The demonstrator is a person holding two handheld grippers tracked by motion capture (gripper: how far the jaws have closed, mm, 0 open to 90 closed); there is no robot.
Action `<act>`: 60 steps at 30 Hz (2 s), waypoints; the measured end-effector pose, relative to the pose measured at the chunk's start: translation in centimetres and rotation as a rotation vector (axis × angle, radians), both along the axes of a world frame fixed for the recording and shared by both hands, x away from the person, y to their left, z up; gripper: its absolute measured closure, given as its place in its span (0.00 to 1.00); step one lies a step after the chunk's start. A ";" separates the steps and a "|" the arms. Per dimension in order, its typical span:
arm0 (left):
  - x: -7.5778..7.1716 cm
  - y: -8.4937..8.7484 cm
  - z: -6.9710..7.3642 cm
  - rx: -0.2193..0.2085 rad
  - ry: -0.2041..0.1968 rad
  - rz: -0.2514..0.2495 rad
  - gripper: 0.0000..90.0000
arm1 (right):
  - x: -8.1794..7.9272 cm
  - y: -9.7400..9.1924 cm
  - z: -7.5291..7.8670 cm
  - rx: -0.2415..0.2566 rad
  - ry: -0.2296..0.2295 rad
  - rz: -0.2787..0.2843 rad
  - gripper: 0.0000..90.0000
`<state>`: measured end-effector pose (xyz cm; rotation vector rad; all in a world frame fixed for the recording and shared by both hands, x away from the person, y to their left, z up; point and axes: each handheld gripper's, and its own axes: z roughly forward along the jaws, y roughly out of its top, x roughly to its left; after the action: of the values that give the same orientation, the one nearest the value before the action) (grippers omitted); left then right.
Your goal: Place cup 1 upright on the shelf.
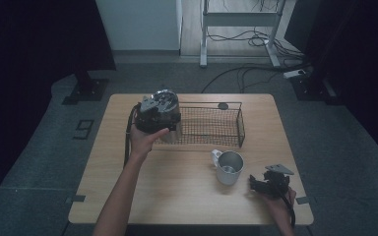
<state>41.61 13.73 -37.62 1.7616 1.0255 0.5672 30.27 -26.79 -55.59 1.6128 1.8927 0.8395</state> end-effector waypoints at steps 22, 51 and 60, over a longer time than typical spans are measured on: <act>2.5 -0.5 -1.2 -0.002 0.026 0.014 0.04 | 0.0 0.0 0.0 0.001 0.000 -0.001 0.11; 5.5 -2.3 -1.0 0.013 0.033 0.038 0.04 | 0.0 0.0 0.0 0.002 -0.001 0.001 0.12; 6.4 -3.3 -1.1 0.032 0.039 0.044 0.04 | 0.0 0.0 0.0 0.002 -0.002 0.003 0.12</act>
<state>48.03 10.39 -38.72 1.7878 1.0900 0.5825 30.24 -26.80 -55.58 1.6108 1.8939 0.8442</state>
